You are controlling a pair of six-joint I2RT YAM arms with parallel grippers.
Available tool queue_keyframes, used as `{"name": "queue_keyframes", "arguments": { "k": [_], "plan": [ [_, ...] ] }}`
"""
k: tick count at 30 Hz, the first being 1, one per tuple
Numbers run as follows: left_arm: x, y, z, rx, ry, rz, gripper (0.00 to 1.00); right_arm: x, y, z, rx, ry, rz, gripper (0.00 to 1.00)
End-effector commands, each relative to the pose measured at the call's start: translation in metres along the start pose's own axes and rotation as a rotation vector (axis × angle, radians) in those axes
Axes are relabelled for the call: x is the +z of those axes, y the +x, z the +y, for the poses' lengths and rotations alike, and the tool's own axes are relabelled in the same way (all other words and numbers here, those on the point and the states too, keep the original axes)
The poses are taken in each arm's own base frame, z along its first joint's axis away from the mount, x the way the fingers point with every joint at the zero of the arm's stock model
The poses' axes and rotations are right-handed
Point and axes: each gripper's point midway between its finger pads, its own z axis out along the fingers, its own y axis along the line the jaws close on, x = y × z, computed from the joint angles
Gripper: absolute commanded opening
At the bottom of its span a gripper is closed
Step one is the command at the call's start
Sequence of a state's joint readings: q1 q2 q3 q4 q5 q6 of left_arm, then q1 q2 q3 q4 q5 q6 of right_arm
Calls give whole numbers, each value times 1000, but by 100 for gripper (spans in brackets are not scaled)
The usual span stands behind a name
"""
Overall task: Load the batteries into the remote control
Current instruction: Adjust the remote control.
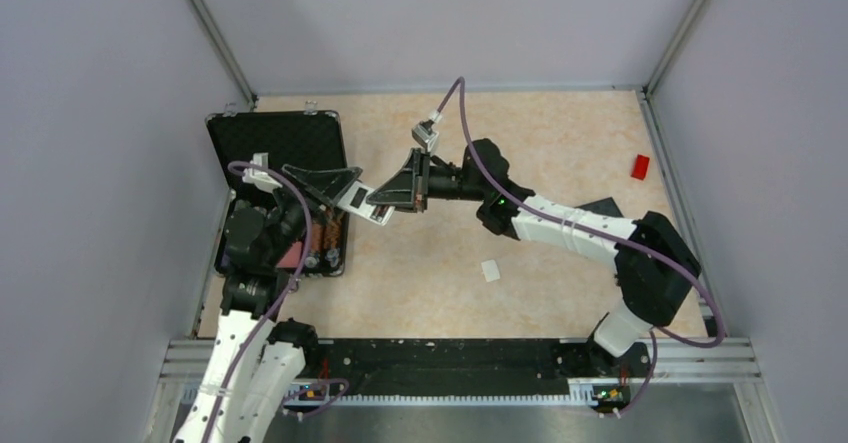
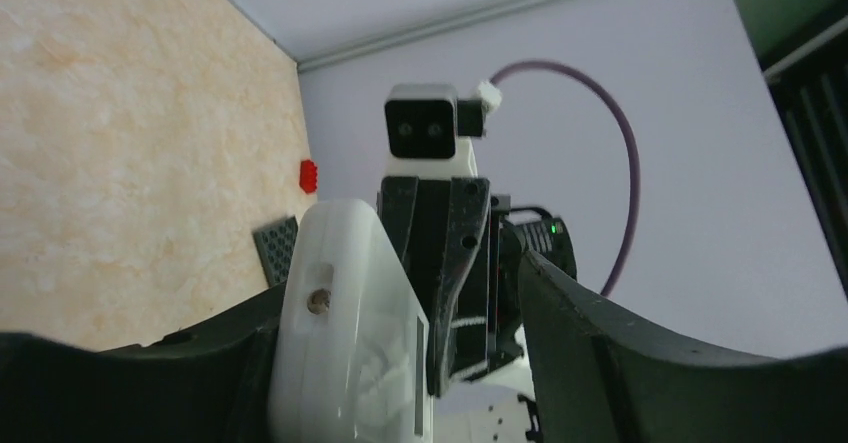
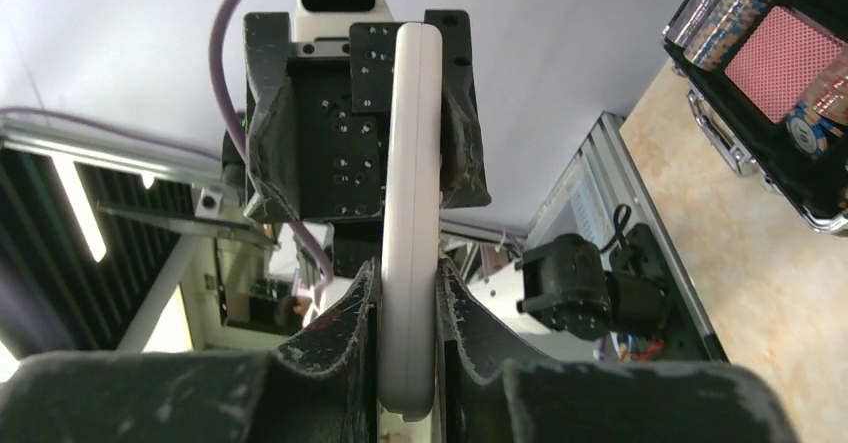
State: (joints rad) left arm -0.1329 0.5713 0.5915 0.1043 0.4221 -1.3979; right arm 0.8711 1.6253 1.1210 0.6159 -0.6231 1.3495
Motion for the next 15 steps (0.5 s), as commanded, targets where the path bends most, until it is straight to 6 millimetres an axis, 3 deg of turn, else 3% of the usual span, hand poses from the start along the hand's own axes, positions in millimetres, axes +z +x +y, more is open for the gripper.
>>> {"name": "queue_keyframes", "arguments": {
  "k": [1, 7, 15],
  "plan": [
    [-4, 22, -31, 178, 96, 166, 66, -35, -8, 40, -100, -21, 56, 0],
    [-2, 41, -45, 224, 173, 342, 63, -66, -8, 38, -108, 64, 115, 0],
    [0, 51, -42, 208, 180, 437, 48, -75, 8, 39, -104, 54, 196, 2]
  ]
}}
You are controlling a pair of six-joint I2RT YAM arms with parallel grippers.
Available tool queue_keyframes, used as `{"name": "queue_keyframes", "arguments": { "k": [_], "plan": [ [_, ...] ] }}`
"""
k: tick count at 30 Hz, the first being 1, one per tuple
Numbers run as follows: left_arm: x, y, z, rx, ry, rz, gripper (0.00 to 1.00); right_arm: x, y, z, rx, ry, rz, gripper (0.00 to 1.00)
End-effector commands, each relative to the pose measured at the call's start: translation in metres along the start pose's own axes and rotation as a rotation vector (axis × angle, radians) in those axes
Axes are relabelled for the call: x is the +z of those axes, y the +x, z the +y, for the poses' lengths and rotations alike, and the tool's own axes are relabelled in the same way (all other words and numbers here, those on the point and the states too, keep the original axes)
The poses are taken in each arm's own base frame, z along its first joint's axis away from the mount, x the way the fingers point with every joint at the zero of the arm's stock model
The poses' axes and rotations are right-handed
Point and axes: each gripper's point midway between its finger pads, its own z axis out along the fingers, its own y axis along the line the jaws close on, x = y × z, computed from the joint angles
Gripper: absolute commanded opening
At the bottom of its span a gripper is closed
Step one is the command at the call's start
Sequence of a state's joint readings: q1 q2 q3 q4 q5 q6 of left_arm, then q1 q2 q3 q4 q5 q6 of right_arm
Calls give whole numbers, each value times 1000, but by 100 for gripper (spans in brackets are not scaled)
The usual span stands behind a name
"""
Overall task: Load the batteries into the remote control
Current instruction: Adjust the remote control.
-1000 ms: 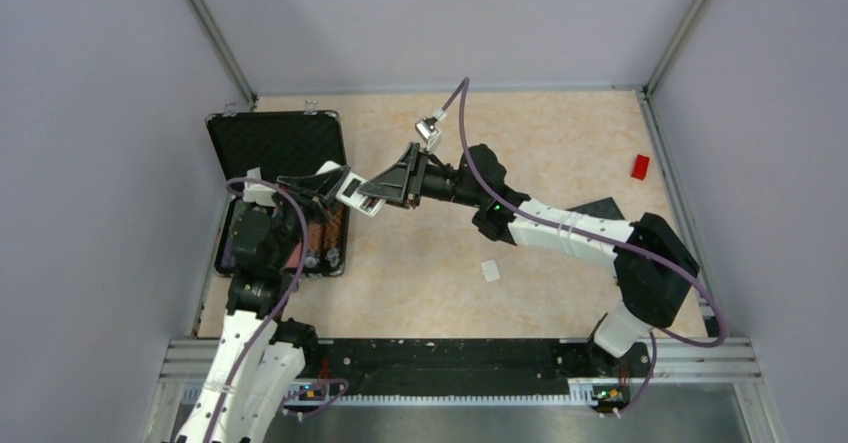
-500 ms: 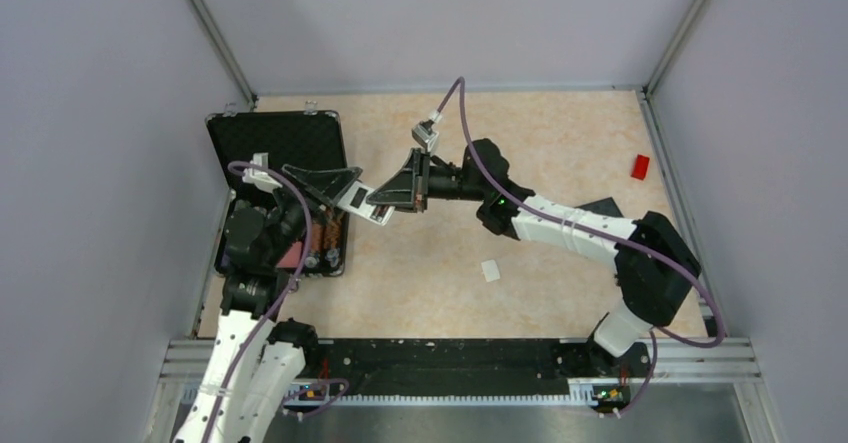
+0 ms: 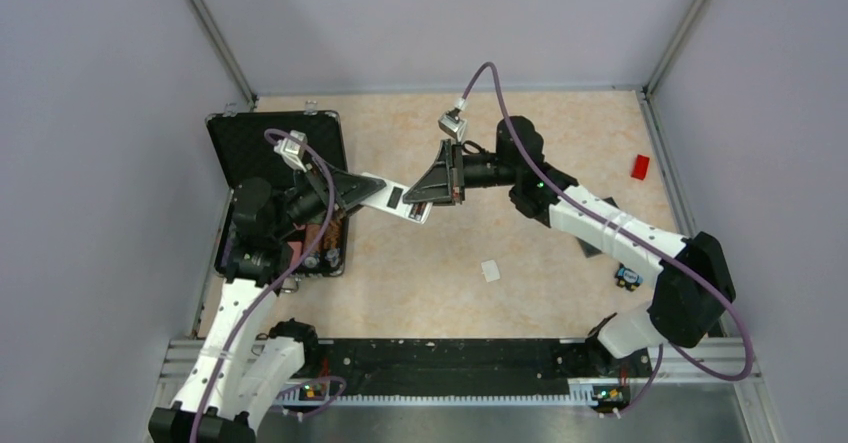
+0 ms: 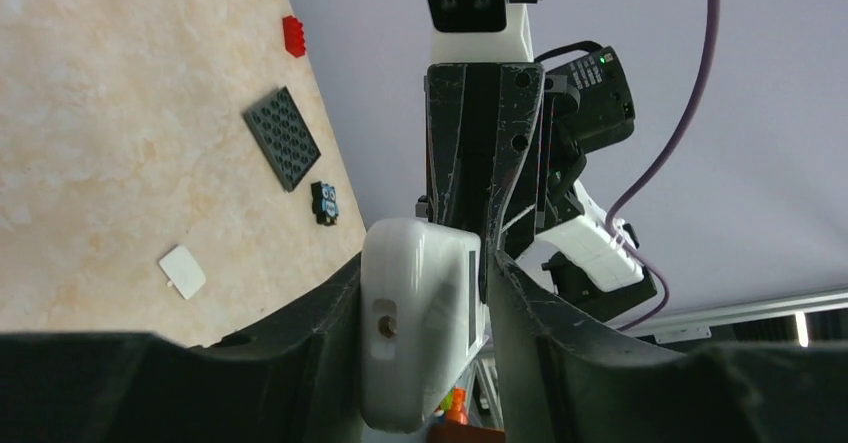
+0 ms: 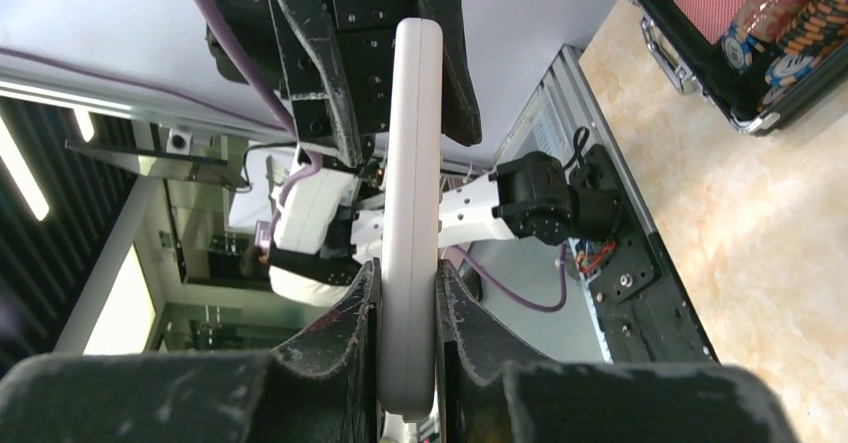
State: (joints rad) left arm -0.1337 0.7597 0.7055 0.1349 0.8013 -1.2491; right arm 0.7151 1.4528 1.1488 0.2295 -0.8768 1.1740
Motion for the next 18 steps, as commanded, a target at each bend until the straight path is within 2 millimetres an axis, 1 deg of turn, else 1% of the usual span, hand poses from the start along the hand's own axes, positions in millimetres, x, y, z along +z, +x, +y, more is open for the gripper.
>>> {"name": "queue_keyframes", "arguments": {
  "k": [1, 5, 11, 13, 14, 15, 16, 18],
  "plan": [
    [-3, 5, -32, 103, 111, 66, 46, -10, 13, 24, -53, -47, 66, 2],
    [-5, 12, -38, 89, 148, 110, 39, -11, 14, 21, -43, -42, 65, 2],
    [-10, 23, -40, 96, 174, 169, 34, -9, 15, 17, -23, -42, 75, 4],
    [-11, 24, -42, 89, 178, 175, 26, -9, 15, 15, -11, -41, 76, 5],
    [-11, 24, -41, 83, 179, 180, 20, -9, 16, 14, -6, -42, 76, 6],
    [-11, 25, -43, 84, 185, 181, 11, -9, 16, 13, -1, -40, 73, 9],
    [-11, 25, -43, 85, 189, 178, 1, -9, 16, 12, 1, -38, 65, 15],
    [-11, 23, -43, 86, 189, 165, 0, -9, 14, 10, 3, -29, 46, 31]
  ]
}}
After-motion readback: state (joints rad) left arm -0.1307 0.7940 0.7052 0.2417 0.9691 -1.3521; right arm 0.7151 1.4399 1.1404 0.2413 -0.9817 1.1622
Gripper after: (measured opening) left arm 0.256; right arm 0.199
